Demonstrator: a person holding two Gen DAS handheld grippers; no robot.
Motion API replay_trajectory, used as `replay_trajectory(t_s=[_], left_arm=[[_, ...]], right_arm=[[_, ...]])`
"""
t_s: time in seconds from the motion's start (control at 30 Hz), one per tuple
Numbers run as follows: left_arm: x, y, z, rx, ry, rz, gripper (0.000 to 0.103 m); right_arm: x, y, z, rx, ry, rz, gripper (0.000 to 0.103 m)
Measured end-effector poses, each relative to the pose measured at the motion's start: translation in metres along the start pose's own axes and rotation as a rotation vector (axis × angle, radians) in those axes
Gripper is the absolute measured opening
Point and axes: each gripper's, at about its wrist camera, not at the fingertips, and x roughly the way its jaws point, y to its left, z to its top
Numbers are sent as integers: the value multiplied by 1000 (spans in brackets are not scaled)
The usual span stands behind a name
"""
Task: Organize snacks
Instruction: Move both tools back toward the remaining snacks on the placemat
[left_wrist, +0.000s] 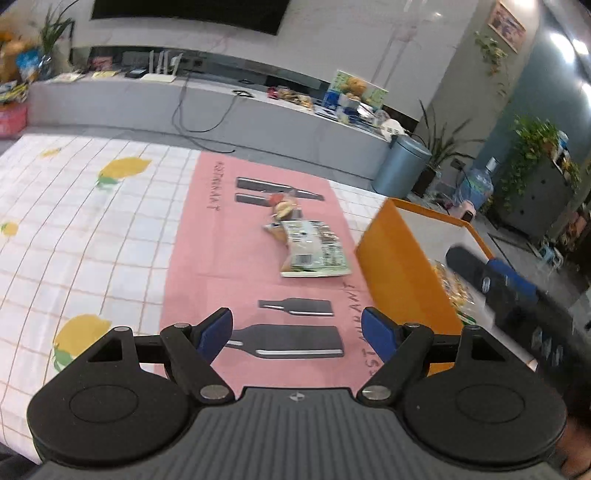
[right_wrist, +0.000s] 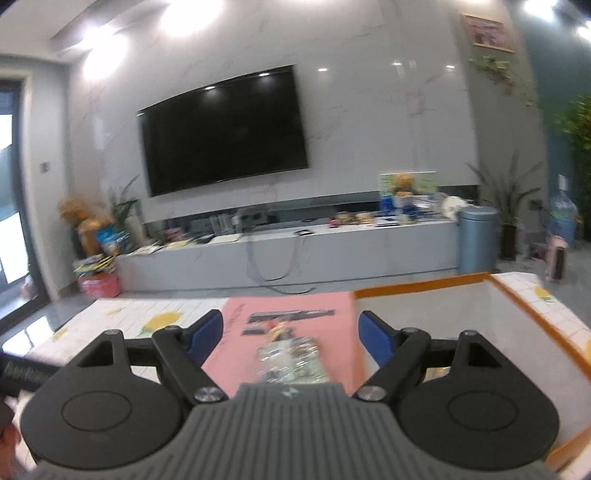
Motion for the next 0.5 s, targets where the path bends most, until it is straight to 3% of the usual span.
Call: replay_trajectory(t_s=[0.07,0.1,0.27,0.43,0.5], left_arm=[[2,11,-1,-18,-2,2,93],[5,17,-2,-29,-1,8,93],[18,46,-10,-72,18,16,93],[29,59,-17,-3,26,127,93],[32,67,-20,-17,33,135,93]], right_arm=[[7,11,-11,-27,12,50,75],[12,17,-16,-41,20,55,70],[32,34,-38,-114,55,53,65],[52,40,-53,-171,103,29,64],[63,40,-56,-172,124,20,64]])
